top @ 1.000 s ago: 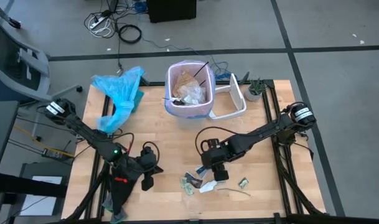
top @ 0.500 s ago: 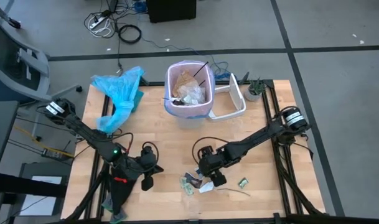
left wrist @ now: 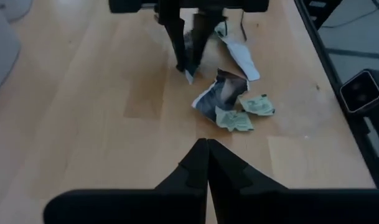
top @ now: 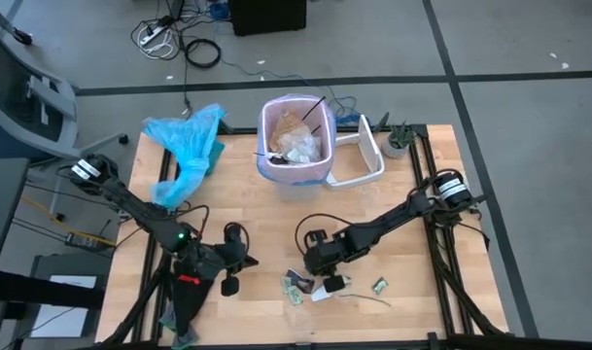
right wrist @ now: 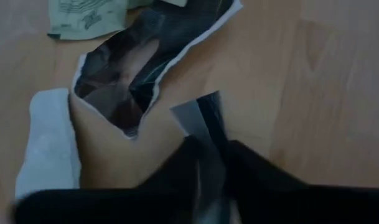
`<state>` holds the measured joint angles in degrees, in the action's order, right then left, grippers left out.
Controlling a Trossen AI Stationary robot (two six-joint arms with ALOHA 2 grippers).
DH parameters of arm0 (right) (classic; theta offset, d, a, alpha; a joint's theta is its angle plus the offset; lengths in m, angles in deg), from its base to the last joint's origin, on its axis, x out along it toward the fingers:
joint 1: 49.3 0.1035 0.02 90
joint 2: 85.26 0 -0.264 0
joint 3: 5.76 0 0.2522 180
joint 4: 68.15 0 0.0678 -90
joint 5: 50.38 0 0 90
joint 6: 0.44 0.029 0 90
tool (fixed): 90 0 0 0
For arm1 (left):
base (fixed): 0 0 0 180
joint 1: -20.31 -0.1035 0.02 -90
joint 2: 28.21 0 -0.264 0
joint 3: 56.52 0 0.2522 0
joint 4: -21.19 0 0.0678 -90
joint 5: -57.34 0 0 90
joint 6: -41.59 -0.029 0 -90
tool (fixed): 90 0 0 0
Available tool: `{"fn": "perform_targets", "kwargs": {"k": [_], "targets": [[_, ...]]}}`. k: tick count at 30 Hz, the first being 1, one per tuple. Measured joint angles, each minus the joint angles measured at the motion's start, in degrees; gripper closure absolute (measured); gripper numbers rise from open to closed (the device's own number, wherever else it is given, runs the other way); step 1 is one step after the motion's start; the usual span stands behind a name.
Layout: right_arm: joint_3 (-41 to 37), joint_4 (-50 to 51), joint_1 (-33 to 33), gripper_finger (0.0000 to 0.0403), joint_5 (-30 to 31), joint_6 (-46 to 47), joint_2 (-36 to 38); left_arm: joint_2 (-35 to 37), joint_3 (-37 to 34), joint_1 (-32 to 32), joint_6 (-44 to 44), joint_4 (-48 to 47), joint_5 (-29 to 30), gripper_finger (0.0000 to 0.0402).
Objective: Place trash/remove bag and relplace
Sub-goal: Put the black paper into the trash bin
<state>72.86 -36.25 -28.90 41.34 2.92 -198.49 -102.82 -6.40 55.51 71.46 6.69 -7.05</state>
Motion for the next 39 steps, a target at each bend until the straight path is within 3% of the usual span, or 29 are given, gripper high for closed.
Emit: {"fn": "perform_targets", "kwargs": {"k": [2,8,17,22,31,39], "targets": [[-0.19,0.21,-0.65,0.0386,-0.42,0.28,0.93,0.0,0.0,-0.49,-2.4,0.07,-0.11,0.0387],[1.96,8.24,-3.15,0.0399,-0.5,3.01,6.48,0.0,0.0,-1.86,-7.17,0.78,-0.09,0.0387],[19.42,26.37,-6.35,0.0402,0.3,3.01,13.45,0.02,-0.02,-1.83,-7.15,9.36,-0.15,0.0387],[30.63,31.78,-8.68,0.0402,4.03,1.39,14.22,0.04,-0.02,-1.83,-7.13,17.07,-0.15,0.0387],[45.62,32.7,-18.23,0.0403,6.86,-3.07,14.34,0.07,-0.02,-4.24,-11.63,14.66,1.79,0.0387],[51.01,30.62,-29.09,0.0401,6.99,-2.55,14.39,0.07,-0.02,-10.42,-11.74,12.04,1.84,0.0387]]}}
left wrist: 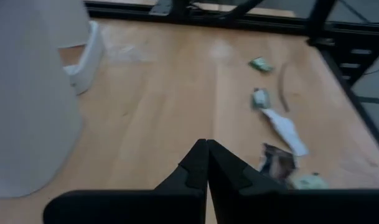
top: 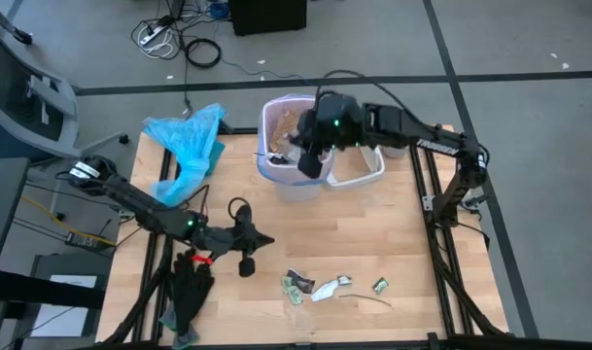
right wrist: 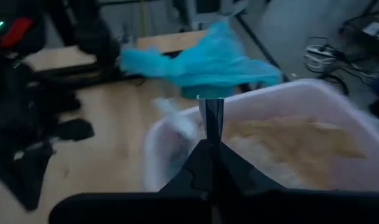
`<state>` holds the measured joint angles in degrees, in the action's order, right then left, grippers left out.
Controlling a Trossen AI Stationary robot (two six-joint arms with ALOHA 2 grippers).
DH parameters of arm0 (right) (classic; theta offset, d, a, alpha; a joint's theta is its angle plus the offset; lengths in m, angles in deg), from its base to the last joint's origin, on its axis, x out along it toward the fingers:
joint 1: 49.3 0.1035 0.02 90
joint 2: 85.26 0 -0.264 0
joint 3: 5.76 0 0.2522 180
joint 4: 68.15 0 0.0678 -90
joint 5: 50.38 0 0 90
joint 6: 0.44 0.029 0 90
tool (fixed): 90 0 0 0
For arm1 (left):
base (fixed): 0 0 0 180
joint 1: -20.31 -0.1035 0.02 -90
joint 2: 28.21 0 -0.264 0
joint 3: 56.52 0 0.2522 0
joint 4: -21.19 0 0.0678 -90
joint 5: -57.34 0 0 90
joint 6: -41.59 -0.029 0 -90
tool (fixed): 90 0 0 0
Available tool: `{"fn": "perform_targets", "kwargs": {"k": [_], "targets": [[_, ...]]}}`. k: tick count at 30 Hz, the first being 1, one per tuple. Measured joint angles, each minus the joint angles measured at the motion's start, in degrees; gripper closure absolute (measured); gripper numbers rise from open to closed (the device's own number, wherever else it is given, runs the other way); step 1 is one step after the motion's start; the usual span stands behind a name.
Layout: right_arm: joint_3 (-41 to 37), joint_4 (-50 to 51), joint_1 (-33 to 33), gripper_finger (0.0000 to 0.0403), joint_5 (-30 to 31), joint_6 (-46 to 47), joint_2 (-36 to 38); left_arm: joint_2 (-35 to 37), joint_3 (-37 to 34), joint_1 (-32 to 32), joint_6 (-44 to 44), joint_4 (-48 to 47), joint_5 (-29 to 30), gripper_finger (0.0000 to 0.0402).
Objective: Place trash/remove bag and relplace
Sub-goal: Put the black paper into the trash bin, then put the bottom light green plastic material into the white trash bin, then put the light green plastic material into the trash bin
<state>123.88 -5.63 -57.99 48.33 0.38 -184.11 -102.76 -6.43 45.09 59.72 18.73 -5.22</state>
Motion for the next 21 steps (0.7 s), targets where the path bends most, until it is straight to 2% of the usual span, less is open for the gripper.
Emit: {"fn": "perform_targets", "kwargs": {"k": [6,10,21], "targets": [[0.3,-0.63,-5.02,0.0381,-1.3,2.53,-0.28,0.0,0.0,-3.44,-0.04,-2.53,0.02,0.0387],[0.3,-1.03,-6.77,0.0343,-5.55,3.61,-0.35,0.0,0.0,-4.25,0.0,-3.1,0.0,0.0383],[0.32,-1.07,-8.06,0.0238,-5.31,3.61,-0.03,-0.01,0.0,-4.71,-2.82,-3.76,-0.02,0.0349]]}}
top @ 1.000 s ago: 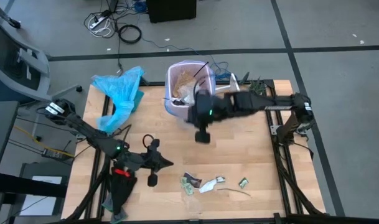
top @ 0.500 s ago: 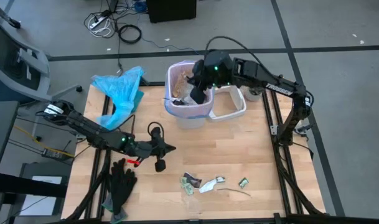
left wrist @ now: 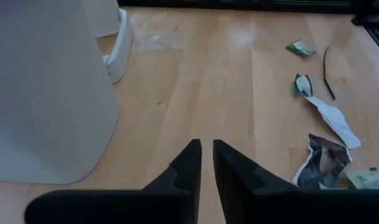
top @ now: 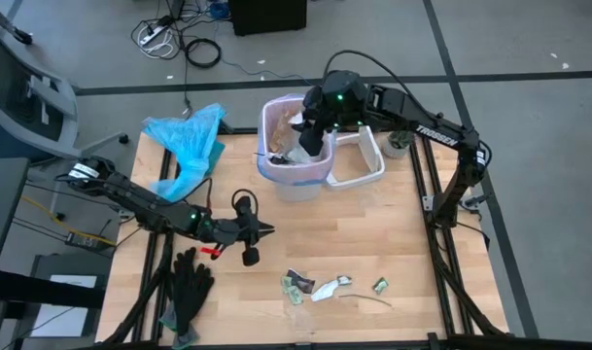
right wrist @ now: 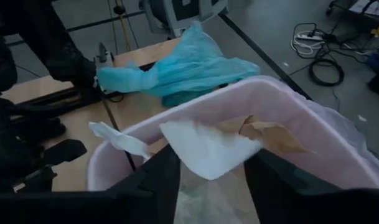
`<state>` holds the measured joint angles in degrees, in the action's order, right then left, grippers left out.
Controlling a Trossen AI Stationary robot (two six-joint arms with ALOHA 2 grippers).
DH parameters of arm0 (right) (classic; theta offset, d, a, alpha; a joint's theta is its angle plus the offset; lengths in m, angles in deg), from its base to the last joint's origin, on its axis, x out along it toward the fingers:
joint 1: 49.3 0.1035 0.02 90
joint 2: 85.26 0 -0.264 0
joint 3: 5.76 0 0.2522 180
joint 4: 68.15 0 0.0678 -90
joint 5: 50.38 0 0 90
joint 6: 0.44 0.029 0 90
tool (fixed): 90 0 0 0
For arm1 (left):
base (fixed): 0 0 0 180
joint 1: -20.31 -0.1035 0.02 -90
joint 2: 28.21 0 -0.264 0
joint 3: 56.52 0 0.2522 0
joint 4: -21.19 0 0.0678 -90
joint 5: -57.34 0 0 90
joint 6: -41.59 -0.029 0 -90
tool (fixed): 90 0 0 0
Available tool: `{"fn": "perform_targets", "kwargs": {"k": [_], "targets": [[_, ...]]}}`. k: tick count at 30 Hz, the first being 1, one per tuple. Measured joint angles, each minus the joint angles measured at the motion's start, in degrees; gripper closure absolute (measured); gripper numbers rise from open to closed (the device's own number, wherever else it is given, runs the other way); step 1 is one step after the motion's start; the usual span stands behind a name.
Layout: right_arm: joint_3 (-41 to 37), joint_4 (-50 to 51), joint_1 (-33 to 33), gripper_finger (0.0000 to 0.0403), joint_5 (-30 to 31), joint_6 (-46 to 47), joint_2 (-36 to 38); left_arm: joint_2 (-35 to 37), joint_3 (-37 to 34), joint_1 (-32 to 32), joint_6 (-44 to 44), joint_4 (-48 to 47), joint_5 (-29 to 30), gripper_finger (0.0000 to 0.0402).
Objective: Place trash/remove bag and relplace
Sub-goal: Put the light green plastic material into the trash bin
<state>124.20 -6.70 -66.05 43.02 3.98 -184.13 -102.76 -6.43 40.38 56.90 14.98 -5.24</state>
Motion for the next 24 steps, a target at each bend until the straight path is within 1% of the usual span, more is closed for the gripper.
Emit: {"fn": "perform_targets", "kwargs": {"k": [6,9,12,14,17,20,24], "targets": [[-0.01,0.51,0.04,0.0197,0.0,0.02,0.16,-0.02,0.0,-0.21,-0.04,0.0,0.0,0.0343],[-0.02,3.15,0.04,0.0183,0.05,-0.02,0.82,-0.02,0.0,-0.21,-0.09,-0.74,0.0,0.0343],[-0.02,8.64,0.0,0.0177,0.07,0.62,2.33,-0.02,0.0,-0.21,-0.02,-2.94,0.0,0.0343],[-0.02,13.89,0.02,0.0177,0.03,2.69,3.97,-0.02,0.0,-0.21,0.68,-3.58,-0.17,0.0343],[0.0,22.67,0.55,0.0186,-0.37,8.38,6.43,-0.02,0.0,-0.21,1.29,-3.52,-0.86,0.0343],[0.0,30.48,3.22,0.0197,-0.53,12.75,8.91,-0.02,0.0,-0.17,0.9,-3.48,-2.0,0.0343],[-0.05,38.02,9.22,0.0211,0.53,19.01,11.77,-0.02,0.0,-0.17,-6.35,-3.24,-5.7,0.0343]]}}
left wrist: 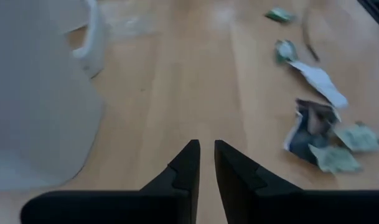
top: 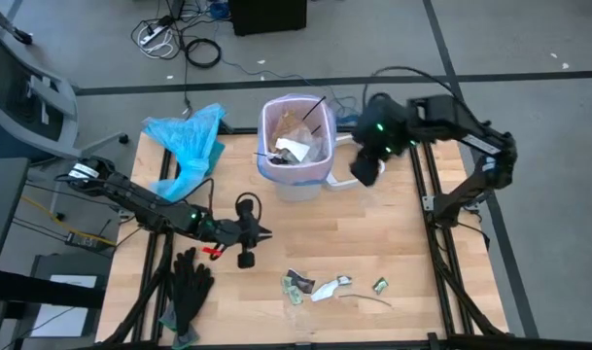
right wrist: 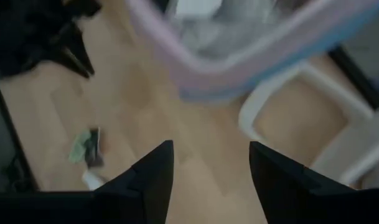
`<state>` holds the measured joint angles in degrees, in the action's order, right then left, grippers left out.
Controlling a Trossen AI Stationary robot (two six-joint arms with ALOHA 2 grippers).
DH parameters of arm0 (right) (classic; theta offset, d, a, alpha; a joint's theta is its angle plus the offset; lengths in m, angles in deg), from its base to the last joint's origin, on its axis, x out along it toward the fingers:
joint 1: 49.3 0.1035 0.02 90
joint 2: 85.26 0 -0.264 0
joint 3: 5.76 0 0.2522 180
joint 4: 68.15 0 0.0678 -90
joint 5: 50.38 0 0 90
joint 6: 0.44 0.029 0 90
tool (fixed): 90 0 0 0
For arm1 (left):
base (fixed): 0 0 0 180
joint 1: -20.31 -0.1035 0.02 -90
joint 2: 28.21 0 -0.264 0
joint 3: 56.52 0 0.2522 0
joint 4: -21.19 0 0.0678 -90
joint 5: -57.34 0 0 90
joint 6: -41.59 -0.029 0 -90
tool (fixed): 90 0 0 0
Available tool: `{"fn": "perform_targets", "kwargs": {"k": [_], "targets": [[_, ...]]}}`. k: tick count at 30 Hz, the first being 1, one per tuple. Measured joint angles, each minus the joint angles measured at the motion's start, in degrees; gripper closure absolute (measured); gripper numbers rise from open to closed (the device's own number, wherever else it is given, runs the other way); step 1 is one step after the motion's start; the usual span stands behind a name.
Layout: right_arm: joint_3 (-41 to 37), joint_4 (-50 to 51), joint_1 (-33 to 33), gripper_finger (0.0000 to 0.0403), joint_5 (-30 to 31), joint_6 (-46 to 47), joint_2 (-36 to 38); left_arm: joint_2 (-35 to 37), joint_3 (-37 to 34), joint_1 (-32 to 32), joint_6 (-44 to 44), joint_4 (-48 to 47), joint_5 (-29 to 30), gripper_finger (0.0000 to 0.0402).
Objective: Place trash/remove bag and relplace
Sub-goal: Put the light green plastic material into the trash bin
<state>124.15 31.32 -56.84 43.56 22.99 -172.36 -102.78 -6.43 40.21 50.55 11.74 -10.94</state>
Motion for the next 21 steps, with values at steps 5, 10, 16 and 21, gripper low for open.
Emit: {"fn": "perform_targets", "kwargs": {"k": [5,10,16,21], "targets": [[-0.82,4.65,11.15,0.0226,5.62,12.34,2.95,0.0,0.0,-0.25,-4.35,0.11,-5.11,0.0328],[-0.84,4.03,23.69,0.0235,9.98,23.91,4.08,-0.03,0.0,-1.21,-4.33,0.12,-5.85,0.0277],[-0.86,4.35,36.43,0.0238,18.08,34.92,3.32,-0.55,-0.02,-2.32,-4.27,4.95,-3.68,0.0203],[-1.95,4.26,45.21,0.0239,23.85,40.66,1.18,-1.65,-0.02,-2.16,-8.18,11.09,-8.98,0.0183]]}}
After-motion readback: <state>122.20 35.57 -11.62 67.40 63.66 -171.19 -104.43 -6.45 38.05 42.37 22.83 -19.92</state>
